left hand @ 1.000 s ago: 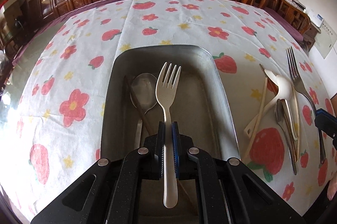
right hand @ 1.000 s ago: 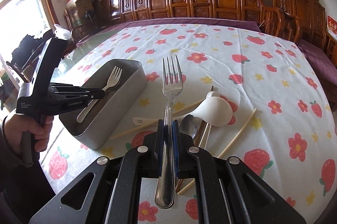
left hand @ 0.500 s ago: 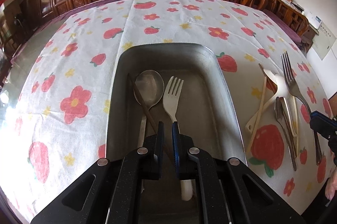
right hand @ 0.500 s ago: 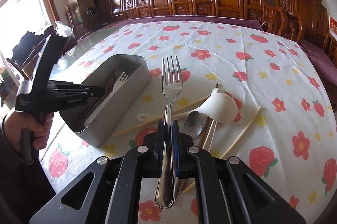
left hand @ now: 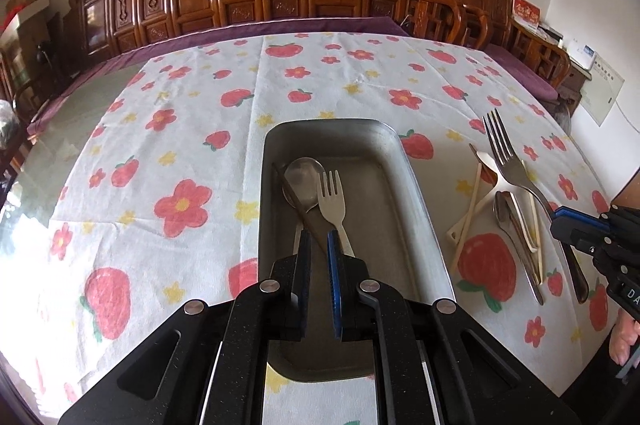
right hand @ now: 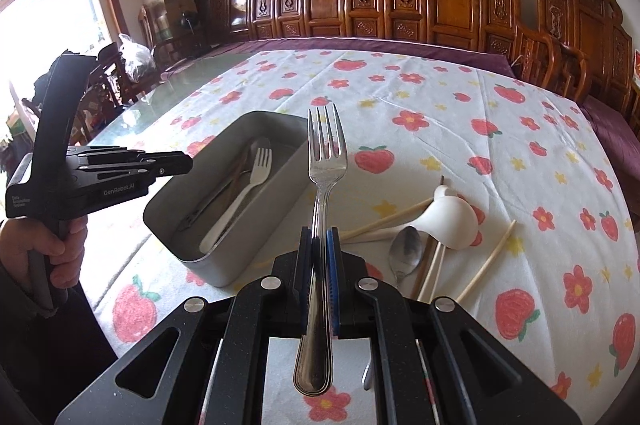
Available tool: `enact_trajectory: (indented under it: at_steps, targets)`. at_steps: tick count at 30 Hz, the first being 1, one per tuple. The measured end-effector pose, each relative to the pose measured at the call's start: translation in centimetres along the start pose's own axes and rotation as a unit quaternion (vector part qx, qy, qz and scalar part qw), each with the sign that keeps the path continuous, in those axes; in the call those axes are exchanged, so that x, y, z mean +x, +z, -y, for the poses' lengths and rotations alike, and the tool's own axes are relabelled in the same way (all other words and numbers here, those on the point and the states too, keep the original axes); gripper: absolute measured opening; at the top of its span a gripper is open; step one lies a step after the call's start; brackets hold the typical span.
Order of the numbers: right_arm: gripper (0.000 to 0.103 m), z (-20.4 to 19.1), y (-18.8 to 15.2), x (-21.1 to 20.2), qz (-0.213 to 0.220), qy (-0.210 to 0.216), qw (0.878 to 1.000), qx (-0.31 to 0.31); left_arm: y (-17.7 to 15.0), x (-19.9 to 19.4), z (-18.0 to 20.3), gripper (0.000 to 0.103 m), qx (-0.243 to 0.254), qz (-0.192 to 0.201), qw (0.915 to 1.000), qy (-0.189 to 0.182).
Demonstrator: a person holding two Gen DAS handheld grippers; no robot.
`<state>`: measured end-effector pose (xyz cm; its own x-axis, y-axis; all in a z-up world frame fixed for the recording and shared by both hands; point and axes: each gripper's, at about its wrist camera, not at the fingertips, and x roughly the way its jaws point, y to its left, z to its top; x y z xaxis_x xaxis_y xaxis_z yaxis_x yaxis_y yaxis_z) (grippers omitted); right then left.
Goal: Organize utensils
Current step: 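Carry the metal fork into the tray and open the right tool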
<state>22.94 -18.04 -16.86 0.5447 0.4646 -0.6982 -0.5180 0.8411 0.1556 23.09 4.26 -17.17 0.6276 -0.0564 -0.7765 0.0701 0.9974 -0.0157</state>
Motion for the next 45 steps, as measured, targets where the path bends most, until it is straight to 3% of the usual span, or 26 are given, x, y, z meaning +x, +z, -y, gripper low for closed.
enact_trajectory:
  at_steps: [22,31,45]
  targets:
    - [0.009,-8.2,5.3,6.0,-0.02,0.035,0.999,-0.014,1.5,-2.2,-6.2,0.008,-0.043,0.043,0.9981,0.006]
    - [0.009,-9.7,6.0,9.8,-0.048,0.036,0.998,0.011,1.8,-2.7,-8.2,0.008,-0.065,0.051,0.9965,0.012]
    - [0.01,-9.4,4.7,13.0,-0.079,0.02,0.996,0.034,1.7,-2.6,-8.1,0.008,-0.063,0.048,0.9968,0.012]
